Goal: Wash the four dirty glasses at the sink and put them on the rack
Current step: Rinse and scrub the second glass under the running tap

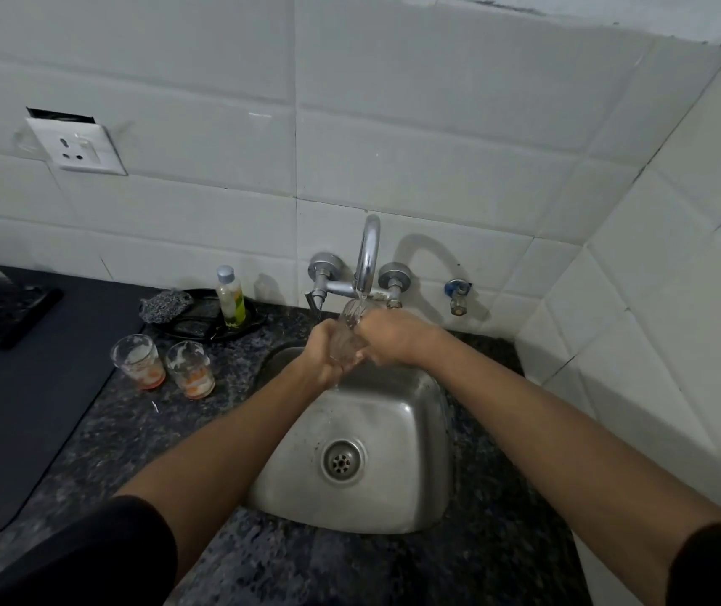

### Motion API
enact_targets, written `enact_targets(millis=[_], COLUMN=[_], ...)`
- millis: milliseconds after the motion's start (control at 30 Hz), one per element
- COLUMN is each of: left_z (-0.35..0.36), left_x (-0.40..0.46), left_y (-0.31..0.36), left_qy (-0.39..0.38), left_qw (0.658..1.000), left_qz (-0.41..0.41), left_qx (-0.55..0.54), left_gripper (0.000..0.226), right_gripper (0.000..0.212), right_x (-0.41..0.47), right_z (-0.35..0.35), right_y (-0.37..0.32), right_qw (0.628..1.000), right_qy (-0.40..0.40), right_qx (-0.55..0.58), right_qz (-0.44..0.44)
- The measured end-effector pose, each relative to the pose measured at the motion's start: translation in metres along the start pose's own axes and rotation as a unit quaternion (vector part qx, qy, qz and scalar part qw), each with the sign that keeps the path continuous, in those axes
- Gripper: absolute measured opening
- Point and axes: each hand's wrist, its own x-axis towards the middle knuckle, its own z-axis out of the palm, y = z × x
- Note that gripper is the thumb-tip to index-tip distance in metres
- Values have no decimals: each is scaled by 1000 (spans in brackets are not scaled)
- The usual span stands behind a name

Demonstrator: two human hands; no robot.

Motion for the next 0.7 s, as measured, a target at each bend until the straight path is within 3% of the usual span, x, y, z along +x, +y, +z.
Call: enact_targets(millis=[133,267,367,467,533,600,700], left_z=[0,-9,-12,-5,1,2,-2], left_x=[9,17,20,17,10,8,8], left_y=[-11,-3,5,6,4,2,3], left_qy=[86,49,46,36,-8,4,43], left_qw=[996,999,998,999,1000,1000,996], left_qz=[36,-3,-17,7,18,-5,-56], left_qx=[5,12,32,31,2,-7,54], left_gripper=[32,36,34,39,47,47,43], right_gripper=[24,11,24,18,30,31,7], right_x=[20,21,22,23,26,28,20], right_z=[5,6,13,22,30,31,22], right_y=[-10,-8,10,3,-6,-4,8], right_qw=[999,989,964,993,997,998,995], right_qy=[9,-3,0,43,30,-5,-43], right_qx=[30,-133,-232,-103,26,43,-84], right_qz=[32,-60,-127,-28,63,37,-45])
